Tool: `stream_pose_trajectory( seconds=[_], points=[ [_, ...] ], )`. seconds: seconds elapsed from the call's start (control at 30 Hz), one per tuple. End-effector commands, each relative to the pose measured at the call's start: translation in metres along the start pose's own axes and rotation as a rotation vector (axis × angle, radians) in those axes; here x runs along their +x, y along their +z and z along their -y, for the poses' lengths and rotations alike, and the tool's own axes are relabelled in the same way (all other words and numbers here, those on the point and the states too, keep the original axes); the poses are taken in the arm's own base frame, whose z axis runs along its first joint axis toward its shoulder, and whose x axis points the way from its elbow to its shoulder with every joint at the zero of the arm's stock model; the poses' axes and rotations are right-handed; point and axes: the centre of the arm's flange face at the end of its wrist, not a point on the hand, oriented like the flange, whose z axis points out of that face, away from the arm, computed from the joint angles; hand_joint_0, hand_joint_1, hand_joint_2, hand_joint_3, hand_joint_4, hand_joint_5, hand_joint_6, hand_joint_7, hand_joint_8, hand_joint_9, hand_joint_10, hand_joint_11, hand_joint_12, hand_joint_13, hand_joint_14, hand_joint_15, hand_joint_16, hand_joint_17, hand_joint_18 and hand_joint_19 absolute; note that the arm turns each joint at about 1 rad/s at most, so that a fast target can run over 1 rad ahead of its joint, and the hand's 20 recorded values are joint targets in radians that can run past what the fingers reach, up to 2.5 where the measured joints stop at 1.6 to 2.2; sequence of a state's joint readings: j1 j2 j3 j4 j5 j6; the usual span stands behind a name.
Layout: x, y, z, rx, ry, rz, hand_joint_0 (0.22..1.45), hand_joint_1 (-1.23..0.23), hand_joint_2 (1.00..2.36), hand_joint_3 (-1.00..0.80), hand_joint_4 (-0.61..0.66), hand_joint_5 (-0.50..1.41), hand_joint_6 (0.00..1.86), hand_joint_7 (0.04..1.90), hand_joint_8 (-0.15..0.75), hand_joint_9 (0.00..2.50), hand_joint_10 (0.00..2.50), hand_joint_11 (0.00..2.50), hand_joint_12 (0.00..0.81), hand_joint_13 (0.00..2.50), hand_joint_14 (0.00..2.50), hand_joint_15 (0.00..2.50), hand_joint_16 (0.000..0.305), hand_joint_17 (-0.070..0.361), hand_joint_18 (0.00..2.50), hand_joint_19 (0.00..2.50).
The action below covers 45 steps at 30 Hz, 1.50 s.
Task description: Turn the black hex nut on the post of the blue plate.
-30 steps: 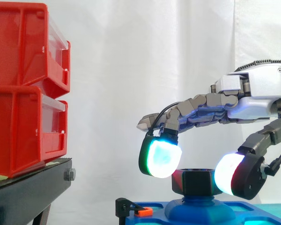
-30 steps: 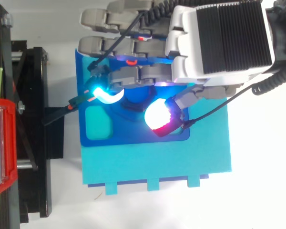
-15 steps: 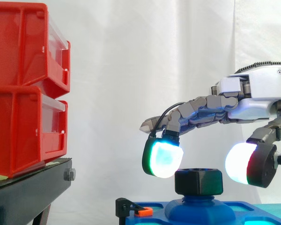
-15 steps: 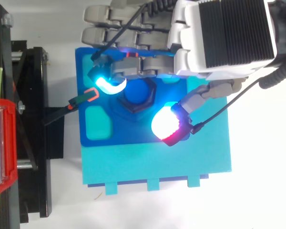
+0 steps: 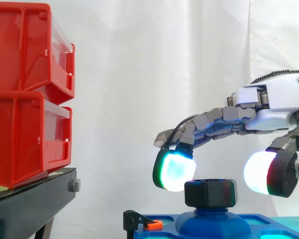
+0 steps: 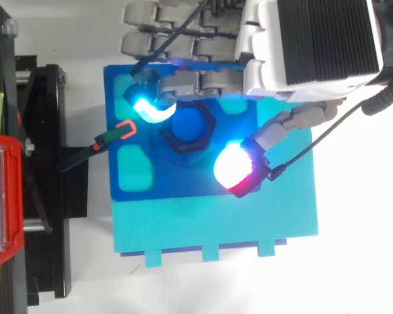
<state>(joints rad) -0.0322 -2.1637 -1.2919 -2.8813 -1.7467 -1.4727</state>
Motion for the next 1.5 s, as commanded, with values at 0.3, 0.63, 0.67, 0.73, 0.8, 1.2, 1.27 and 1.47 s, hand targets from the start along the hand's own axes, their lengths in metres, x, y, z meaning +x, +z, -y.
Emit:
stream_pose_trajectory(
  seconds=[0.3,0.63,0.67,0.73,0.8,1.2,1.27,1.47],
  points=[
    [-0.005,-0.007,0.002,0.008,-0.039,-0.052,0.37,-0.43,1.0,-0.5,0.29,-0.21,0.5,0.91,0.214,0.19,0.0,0.11,0.367,0.13,0.0,0.01,0.055,0.124,0.21,0.21],
    [-0.01,-0.011,0.002,0.011,-0.057,-0.061,0.37,-0.43,1.0,-0.5,0.3,-0.21,0.5,0.92,0.213,0.19,0.0,0.11,0.364,0.13,0.0,0.02,0.055,0.124,0.21,0.21],
    [-0.013,-0.012,0.002,0.013,-0.06,-0.063,0.37,-0.43,1.0,-0.5,0.3,-0.21,0.5,0.92,0.213,0.19,0.0,0.1,0.364,0.13,0.0,0.02,0.055,0.124,0.21,0.21],
    [-0.015,-0.014,0.002,0.013,-0.063,-0.066,0.37,-0.43,1.0,-0.5,0.3,-0.21,0.5,0.92,0.213,0.19,0.0,0.11,0.363,0.13,0.0,0.02,0.055,0.123,0.21,0.21],
    [-0.018,-0.015,0.0,0.011,-0.065,-0.069,0.37,-0.43,1.0,-0.5,0.3,-0.21,0.5,0.91,0.211,0.19,0.0,0.11,0.362,0.13,0.0,0.02,0.055,0.123,0.21,0.21],
    [-0.027,-0.027,-0.002,0.018,-0.09,-0.111,0.38,-0.44,1.0,-0.5,0.3,-0.21,0.5,0.92,0.207,0.19,0.0,0.11,0.357,0.13,0.0,0.02,0.054,0.121,0.21,0.22],
    [-0.028,-0.028,-0.001,0.019,-0.096,-0.109,0.38,-0.44,1.0,-0.5,0.3,-0.21,0.5,0.92,0.206,0.19,0.0,0.12,0.356,0.13,0.0,0.02,0.054,0.121,0.21,0.21],
    [-0.039,-0.033,-0.003,0.019,-0.117,-0.105,0.38,-0.44,1.0,-0.5,0.3,-0.21,0.5,0.92,0.205,0.19,0.0,0.11,0.356,0.13,0.0,0.01,0.053,0.12,0.21,0.21]
  ],
)
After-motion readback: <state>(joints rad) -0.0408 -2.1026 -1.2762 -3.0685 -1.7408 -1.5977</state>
